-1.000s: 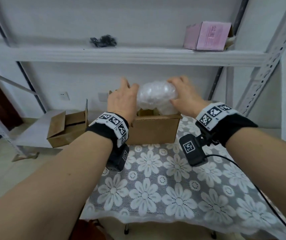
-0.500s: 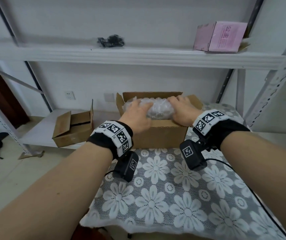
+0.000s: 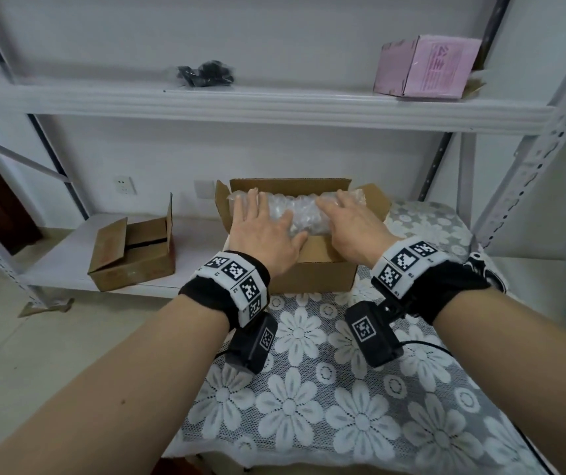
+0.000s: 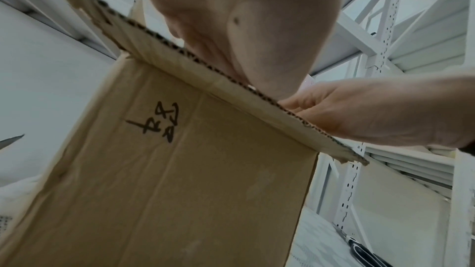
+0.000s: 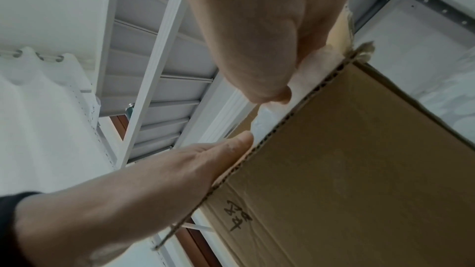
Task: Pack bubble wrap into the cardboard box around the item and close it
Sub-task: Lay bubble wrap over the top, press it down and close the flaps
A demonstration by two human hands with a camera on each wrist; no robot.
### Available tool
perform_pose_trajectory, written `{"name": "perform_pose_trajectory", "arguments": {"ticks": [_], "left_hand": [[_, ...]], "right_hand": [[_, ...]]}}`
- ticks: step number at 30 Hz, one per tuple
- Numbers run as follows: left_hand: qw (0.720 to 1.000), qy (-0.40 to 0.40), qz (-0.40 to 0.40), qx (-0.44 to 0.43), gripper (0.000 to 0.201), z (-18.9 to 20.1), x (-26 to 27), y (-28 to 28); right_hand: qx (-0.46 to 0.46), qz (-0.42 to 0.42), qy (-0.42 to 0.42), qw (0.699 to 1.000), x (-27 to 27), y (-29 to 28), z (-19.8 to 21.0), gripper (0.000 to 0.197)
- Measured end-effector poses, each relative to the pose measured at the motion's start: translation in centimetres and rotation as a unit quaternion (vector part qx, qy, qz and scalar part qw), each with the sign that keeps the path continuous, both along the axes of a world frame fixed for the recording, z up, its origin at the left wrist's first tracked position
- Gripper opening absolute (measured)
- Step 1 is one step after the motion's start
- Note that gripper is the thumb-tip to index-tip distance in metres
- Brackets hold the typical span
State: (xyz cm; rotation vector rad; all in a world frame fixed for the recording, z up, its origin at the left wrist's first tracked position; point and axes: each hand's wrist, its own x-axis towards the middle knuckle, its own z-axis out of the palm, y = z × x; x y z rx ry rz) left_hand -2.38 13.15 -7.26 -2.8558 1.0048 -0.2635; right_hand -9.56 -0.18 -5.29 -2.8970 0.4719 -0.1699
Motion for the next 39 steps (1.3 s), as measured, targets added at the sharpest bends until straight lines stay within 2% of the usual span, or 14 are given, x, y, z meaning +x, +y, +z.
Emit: {"name": "perform_pose_trajectory", "arguments": {"ticks": [8, 17, 22, 27, 29, 31, 33, 35, 39], "left_hand": [[0.983, 0.182, 0.016, -0.024, 0.065, 0.3, 0.7, 0.1], [0.966, 0.255, 0.038, 0.015, 0.068, 0.7, 1.7, -0.5], [0.963, 0.266, 0.039, 0.02, 0.071, 0.6, 2.2, -0.2], [0.973, 0.227, 0.021, -0.045, 0.063, 0.3, 1.1, 0.2], [0.984, 0.157, -0.022, -0.086, 0.056, 0.3, 0.2, 0.2], [0.99, 0.106, -0.059, -0.078, 0.05, 0.5, -0.3, -0.1], [0.99, 0.118, -0.054, -0.052, 0.053, 0.6, -0.4, -0.3], [0.988, 0.152, -0.029, -0.031, 0.057, 0.5, -0.2, -0.5], [0.986, 0.165, -0.015, 0.018, 0.055, 0.4, 0.3, -0.6]], "right_hand": [[0.038, 0.017, 0.087, 0.995, 1.4, -0.2, 0.7, 0.063], [0.041, 0.007, 0.146, 0.988, 2.3, -0.3, 1.2, 0.047], [0.058, -0.002, 0.162, 0.985, 2.8, -0.4, 1.0, 0.049], [0.069, 0.004, 0.101, 0.993, 1.5, 0.0, 0.8, 0.049], [0.041, 0.015, 0.048, 0.998, 1.3, -0.2, 0.2, 0.044], [-0.032, 0.015, -0.01, 0.999, 1.2, -0.3, -0.3, 0.035], [-0.061, 0.02, -0.035, 0.997, 1.3, 0.0, -0.5, 0.038], [-0.025, 0.048, -0.016, 0.998, 1.2, 0.7, -0.5, 0.048], [0.007, 0.07, 0.081, 0.994, 1.6, 1.0, -0.9, 0.048]]}}
